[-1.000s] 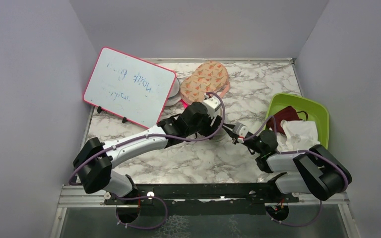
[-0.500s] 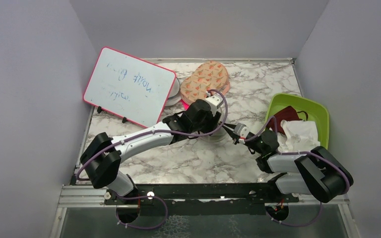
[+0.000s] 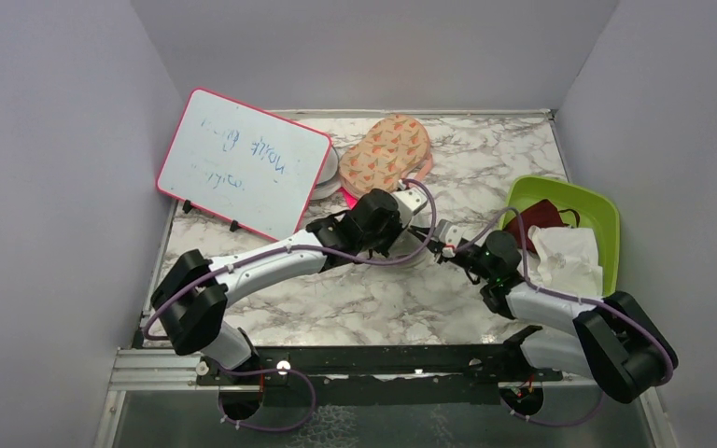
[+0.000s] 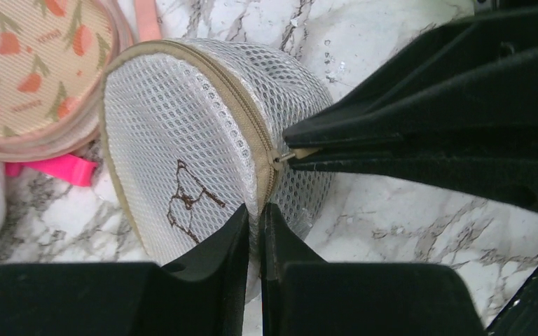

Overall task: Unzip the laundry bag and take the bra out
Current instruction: Unzip the laundry bag at the center of the board.

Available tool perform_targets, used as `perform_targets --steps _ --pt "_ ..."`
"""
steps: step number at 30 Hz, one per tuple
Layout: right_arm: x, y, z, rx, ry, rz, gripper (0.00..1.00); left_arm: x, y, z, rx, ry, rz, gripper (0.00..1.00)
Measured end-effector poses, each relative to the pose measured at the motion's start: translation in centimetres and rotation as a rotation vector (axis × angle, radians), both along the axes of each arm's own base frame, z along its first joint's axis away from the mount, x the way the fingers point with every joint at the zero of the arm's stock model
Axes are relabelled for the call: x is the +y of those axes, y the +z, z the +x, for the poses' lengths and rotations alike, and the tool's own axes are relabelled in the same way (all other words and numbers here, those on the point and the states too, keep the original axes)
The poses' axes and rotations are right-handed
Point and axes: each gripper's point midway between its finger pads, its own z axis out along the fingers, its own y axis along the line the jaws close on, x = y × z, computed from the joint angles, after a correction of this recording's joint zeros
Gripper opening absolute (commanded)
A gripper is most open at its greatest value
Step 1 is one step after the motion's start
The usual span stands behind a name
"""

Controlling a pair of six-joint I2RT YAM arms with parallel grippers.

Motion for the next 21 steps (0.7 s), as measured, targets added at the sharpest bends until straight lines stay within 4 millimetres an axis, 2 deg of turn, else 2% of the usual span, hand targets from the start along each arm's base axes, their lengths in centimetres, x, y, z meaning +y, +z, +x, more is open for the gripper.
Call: perform_targets --steps 5,9,12,15,21 --pt "0.4 1.3 1.1 0.012 0.001 -0.028 0.01 1.3 1.8 -0.3 -0.085 -0.074 0.059 0.00" --pt "0.0 3.1 3.4 0.007 -0.014 -0.065 0.01 2.2 3.5 -0.4 -0.163 -0.122 0.082 0.00" --pt "-0.4 3.6 5.1 0.013 -0.025 -0.101 0.01 2.7 3.7 -0.5 -0.195 -0.148 0.102 0.00" --pt "-0.3 2.9 6.5 0.039 -0.021 -0.143 0.01 3.2 3.0 -0.9 -0.201 -0.164 0.125 0.00" --pt "0.5 -0.2 8.4 0.103 0.023 -0.214 0.01 4.2 1.7 -1.8 -0.194 -0.175 0.130 0.00"
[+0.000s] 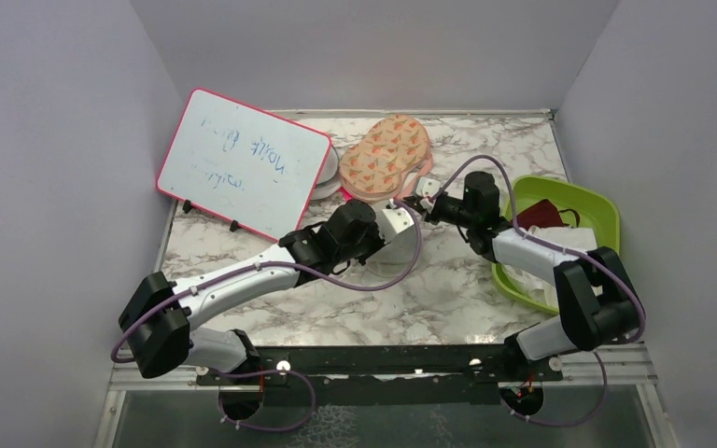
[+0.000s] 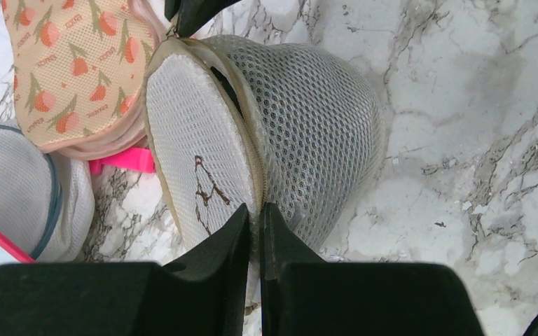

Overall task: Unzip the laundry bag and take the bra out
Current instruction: Unzip the laundry bag at the center of the board.

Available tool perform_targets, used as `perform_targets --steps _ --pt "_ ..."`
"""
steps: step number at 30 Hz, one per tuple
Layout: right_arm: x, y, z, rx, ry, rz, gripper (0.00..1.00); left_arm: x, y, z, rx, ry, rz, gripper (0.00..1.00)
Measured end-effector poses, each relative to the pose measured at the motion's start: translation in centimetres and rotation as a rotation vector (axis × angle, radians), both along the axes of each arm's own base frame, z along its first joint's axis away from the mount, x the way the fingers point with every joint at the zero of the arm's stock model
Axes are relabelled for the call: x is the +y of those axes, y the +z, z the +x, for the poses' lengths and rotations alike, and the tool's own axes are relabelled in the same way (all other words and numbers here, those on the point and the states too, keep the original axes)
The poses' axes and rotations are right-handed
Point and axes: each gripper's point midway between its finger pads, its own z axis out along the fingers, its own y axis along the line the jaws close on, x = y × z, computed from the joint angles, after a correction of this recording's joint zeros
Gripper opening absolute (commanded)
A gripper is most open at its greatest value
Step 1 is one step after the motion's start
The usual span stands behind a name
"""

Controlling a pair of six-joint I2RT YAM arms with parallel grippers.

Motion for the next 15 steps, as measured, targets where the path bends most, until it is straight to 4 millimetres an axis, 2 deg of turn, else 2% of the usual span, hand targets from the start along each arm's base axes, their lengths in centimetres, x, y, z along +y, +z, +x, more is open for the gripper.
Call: perform_targets --steps 4,7,8,12,15 --pt "0.7 -1.0 0.3 0.031 0.037 -0.016 0.01 0.0 -0.4 -0.4 0.002 -0.007 -0.001 0.00" --pt "0.6 -0.1 0.0 0.019 0.046 -0.012 0.01 0.0 -0.6 -0.5 0.005 -0.008 0.002 0.00" --pt "0.5 0.3 -0.2 0.017 0.046 -0.010 0.01 0.0 -0.6 -0.5 0.004 -0.007 0.002 0.03" --pt "0.1 2.9 -1.3 -0.009 0.046 0.017 0.01 -0.1 -0.6 -0.6 0.002 -0.002 0.002 0.25" --pt "-0.3 3.8 -2.9 -0.017 0.053 0.046 0.01 -0.1 -0.6 -0.6 0.008 0.001 -0.001 0.44"
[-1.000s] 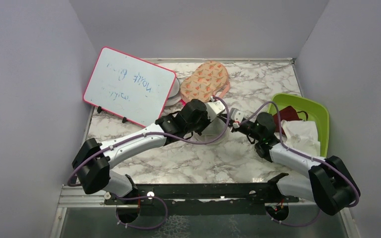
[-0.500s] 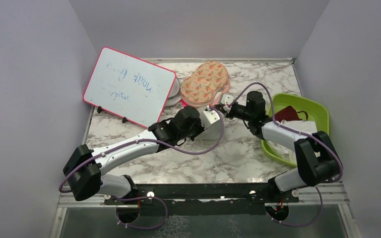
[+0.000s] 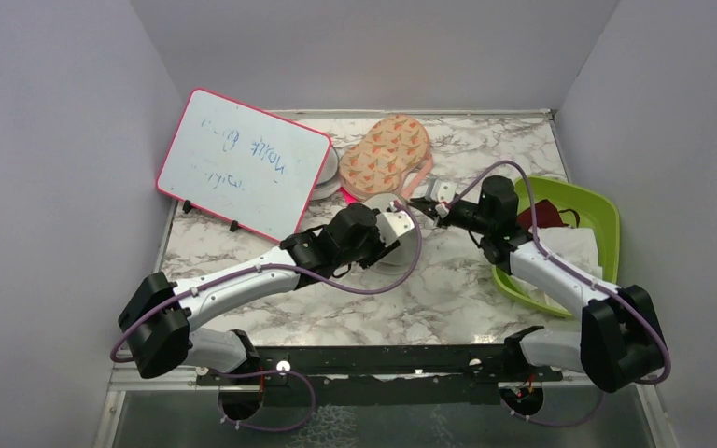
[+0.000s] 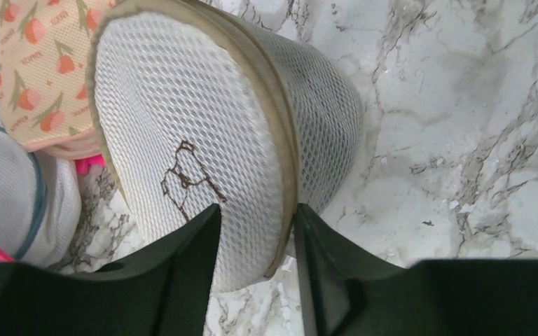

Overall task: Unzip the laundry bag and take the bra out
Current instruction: Unzip the laundry bag at the center of the board.

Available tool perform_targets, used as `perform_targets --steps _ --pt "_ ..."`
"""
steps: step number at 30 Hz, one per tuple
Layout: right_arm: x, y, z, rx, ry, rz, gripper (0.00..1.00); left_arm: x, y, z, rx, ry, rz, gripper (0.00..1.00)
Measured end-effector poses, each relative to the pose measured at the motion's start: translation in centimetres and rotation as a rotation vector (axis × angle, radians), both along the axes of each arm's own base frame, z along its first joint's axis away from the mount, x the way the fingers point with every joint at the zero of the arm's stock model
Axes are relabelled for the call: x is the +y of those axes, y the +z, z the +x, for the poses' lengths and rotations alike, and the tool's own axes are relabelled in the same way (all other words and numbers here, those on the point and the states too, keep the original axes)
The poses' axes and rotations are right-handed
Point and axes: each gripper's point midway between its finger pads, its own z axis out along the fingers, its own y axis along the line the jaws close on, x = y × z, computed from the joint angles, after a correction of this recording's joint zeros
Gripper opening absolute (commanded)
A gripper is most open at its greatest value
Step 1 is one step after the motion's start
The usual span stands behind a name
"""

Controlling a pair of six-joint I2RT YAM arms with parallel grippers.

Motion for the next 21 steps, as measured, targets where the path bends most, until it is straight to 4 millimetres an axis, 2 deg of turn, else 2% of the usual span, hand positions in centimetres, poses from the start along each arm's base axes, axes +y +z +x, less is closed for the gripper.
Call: perform_targets --steps 2,4,8,12,14,16,19,21 --pt "-0.2 -0.1 -1.0 0.010 0.007 0.014 0.01 0.0 0.1 -0.1 0.008 0.007 -0.010 0.56" --pt "-0.4 -0.5 -2.2 0.032 0.016 0.026 0.01 -0.2 0.3 -0.2 0.026 0.017 -0.030 0.62" --pt "-0.3 0.1 -3.7 0.043 0.037 0.050 0.01 -1.2 1.9 -0.5 0.077 0.050 -0.120 0.64" --pt "-0.2 1.1 -4.5 0.035 0.049 0.073 0.01 -2.5 5.0 -0.1 0.119 0.116 -0.245 0.64" --pt "-0.1 1.3 -4.8 0.036 0.052 0.079 0.01 -3.3 6.4 0.3 0.138 0.146 -0.301 0.60" --pt "-0.1 1.3 -4.9 0.041 0.056 0.082 0.01 -4.0 7.0 0.7 0.160 0.169 -0.333 0.48" --pt "0.0 1.2 -5.1 0.051 0.061 0.084 0.01 -4.9 6.3 1.4 0.185 0.201 -0.323 0.36" --pt "0.0 1.2 -5.1 0.055 0.064 0.086 0.01 -5.1 5.7 1.7 0.196 0.215 -0.304 0.32"
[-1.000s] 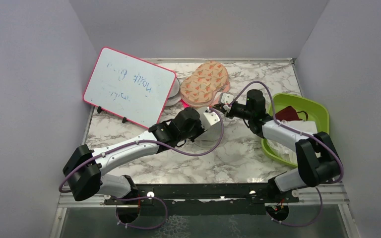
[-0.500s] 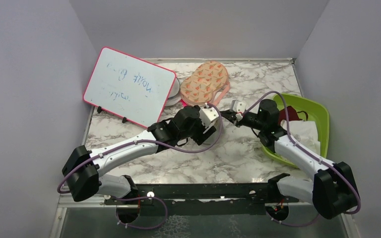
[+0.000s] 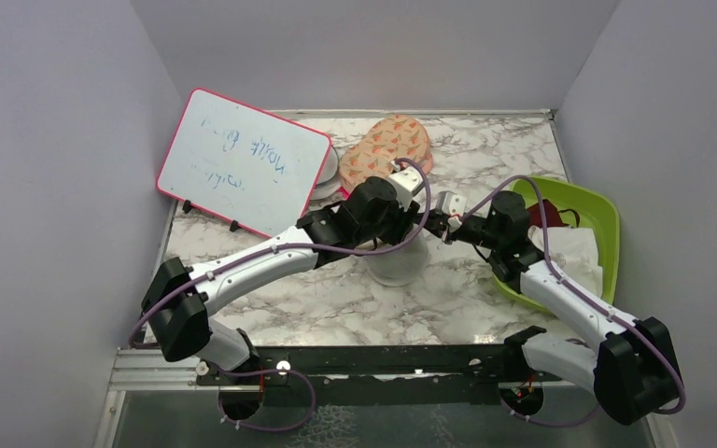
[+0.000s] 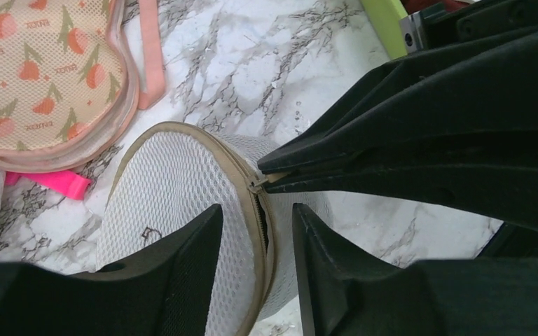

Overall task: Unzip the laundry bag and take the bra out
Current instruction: Unzip the laundry bag at the center of the board.

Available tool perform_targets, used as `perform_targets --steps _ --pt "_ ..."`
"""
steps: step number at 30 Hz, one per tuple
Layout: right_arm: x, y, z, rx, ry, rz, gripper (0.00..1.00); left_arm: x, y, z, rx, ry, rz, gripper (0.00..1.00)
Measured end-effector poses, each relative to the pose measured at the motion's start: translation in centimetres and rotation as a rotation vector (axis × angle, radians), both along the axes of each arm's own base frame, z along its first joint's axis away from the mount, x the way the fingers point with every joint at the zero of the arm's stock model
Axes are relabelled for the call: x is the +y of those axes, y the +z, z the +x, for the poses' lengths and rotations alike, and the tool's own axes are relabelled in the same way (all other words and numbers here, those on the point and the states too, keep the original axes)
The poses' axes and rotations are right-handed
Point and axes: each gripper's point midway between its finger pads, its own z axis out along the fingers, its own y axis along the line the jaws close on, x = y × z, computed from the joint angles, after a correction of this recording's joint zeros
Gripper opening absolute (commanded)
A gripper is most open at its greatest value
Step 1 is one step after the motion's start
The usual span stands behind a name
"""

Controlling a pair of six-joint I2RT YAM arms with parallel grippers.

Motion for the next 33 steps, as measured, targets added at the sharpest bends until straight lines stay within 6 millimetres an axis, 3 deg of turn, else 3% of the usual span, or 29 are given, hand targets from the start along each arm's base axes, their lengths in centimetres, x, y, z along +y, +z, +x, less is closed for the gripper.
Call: perform_targets --steps 13,21,33 --pt "0.0 0.0 -0.1 0.010 0.002 0.004 0.01 0.4 -1.3 0.4 0.011 0.009 0.079 0.00" --pt "0.1 -0.8 0.4 0.056 -0.018 -0.008 0.01 1.2 -1.2 0.4 -0.049 -0.045 0.150 0.00" --pt "0.3 -1.0 4.0 0.106 -0.102 -0.031 0.01 4.2 3.1 -0.9 -0.244 -0.146 0.183 0.00"
